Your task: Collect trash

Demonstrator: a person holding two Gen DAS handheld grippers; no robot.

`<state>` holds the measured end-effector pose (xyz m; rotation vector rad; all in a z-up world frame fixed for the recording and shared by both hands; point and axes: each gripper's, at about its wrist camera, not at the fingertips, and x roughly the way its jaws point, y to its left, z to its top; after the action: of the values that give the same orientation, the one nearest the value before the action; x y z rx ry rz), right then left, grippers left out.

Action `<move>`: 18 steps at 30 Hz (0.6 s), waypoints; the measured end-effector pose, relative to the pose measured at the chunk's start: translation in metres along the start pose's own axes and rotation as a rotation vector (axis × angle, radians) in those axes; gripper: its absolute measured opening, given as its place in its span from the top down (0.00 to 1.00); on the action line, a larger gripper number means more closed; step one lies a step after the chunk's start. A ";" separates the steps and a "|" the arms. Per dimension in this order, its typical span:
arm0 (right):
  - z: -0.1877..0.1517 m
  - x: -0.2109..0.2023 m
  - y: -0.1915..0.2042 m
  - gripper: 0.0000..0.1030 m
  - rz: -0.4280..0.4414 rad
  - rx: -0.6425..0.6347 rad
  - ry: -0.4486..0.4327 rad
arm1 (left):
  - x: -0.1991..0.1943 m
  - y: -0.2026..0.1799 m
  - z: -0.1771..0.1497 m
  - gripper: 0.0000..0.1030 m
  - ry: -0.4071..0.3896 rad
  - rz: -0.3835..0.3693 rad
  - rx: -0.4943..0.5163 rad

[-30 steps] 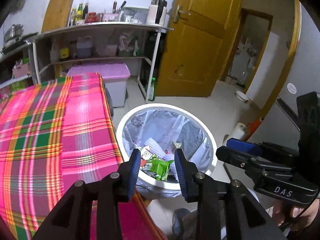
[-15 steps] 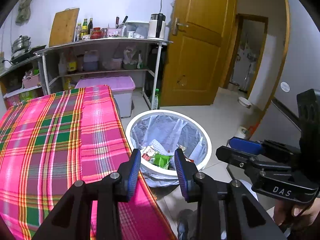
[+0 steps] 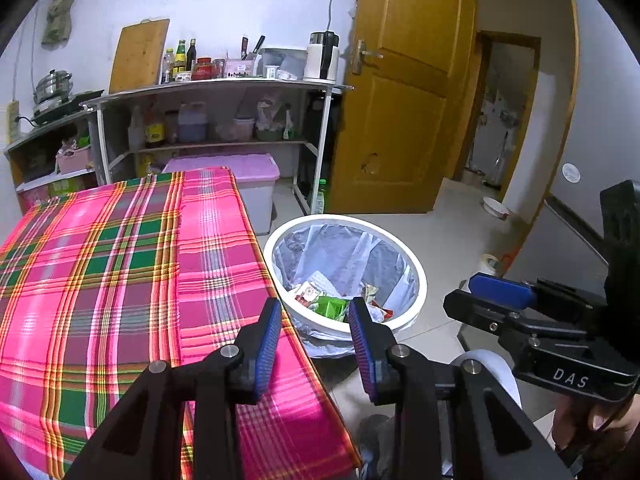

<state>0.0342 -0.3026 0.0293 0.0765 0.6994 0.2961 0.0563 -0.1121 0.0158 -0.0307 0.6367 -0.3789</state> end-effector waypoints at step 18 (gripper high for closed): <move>0.000 -0.006 0.002 0.55 -0.004 -0.007 -0.013 | -0.005 -0.001 -0.002 0.66 -0.005 0.001 -0.002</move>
<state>0.0292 -0.3021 0.0335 0.0704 0.6853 0.2935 0.0510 -0.1113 0.0176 -0.0335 0.6324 -0.3773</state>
